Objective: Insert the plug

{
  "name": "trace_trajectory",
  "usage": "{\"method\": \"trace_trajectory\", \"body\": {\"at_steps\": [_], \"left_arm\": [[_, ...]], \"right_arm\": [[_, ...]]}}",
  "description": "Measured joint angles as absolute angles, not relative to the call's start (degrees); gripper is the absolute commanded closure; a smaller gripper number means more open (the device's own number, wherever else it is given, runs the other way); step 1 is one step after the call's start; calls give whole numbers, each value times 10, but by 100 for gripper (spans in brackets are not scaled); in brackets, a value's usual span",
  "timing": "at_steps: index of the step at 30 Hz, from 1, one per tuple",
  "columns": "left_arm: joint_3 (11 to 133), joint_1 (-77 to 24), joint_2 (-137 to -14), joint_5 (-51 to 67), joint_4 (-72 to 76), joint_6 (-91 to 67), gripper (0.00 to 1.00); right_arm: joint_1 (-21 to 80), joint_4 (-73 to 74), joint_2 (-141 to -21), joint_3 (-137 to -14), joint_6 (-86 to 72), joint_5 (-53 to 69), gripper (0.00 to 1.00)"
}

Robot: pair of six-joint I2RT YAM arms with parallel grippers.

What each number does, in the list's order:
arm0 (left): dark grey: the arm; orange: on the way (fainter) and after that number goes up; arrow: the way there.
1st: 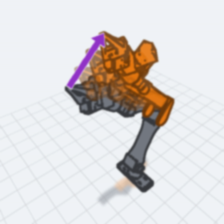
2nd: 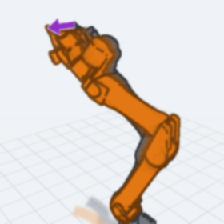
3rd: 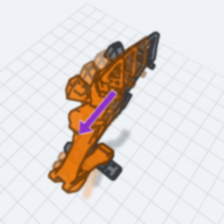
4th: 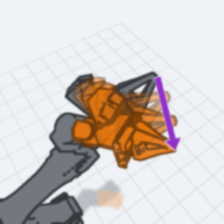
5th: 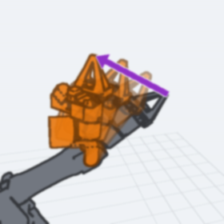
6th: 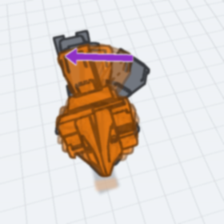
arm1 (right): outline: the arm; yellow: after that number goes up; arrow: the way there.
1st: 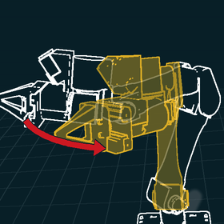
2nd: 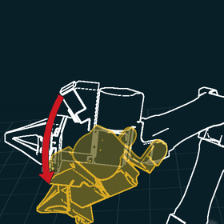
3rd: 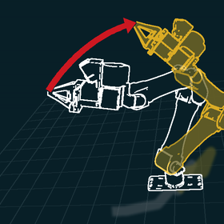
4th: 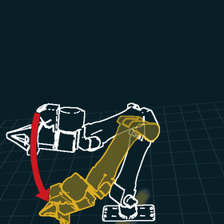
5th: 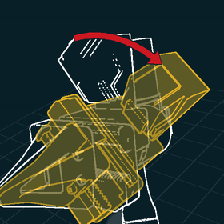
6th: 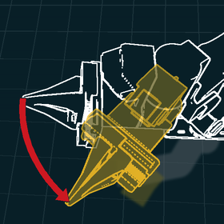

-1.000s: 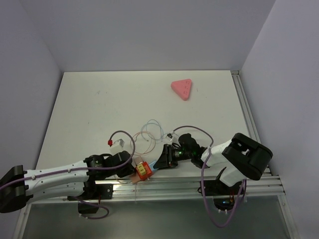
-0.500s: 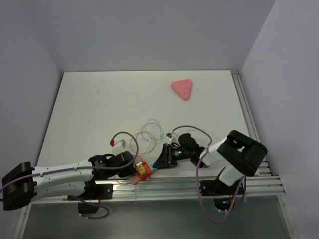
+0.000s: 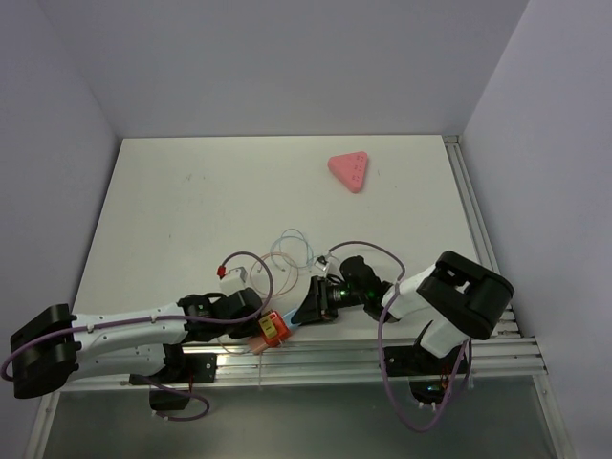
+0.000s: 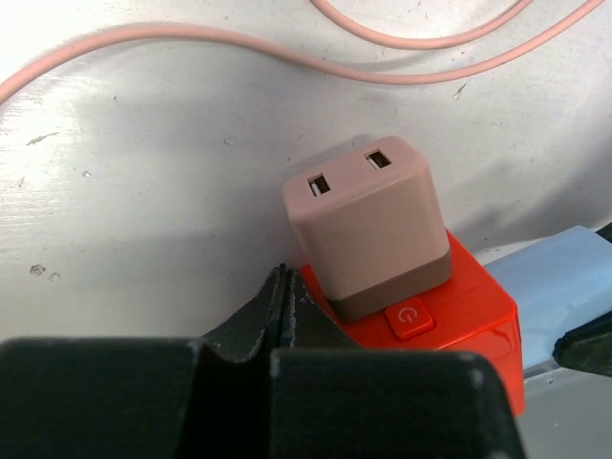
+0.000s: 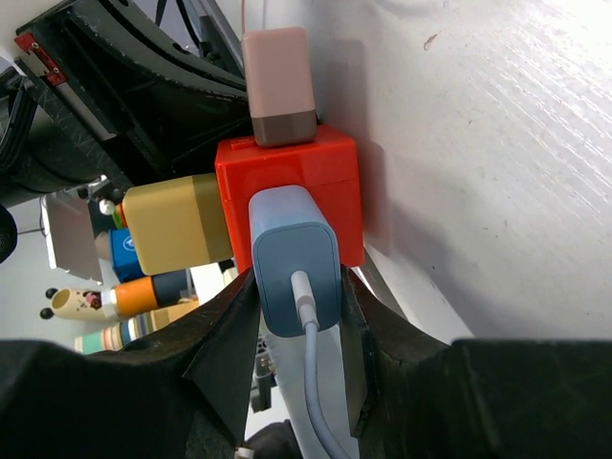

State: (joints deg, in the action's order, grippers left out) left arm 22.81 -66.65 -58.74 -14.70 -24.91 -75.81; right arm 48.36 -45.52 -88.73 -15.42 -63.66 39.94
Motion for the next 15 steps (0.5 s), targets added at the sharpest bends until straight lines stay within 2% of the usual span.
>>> {"method": "trace_trajectory", "body": {"at_steps": [9,15], "left_arm": [[233,-662,-588,-153,-265,-745,100],[235,-662,-588,-157,-272,-743,100]], "right_arm": [[495,-529,-942,-154,-684,406,100],[506,-484,-919,-162,-672,384,100]]}}
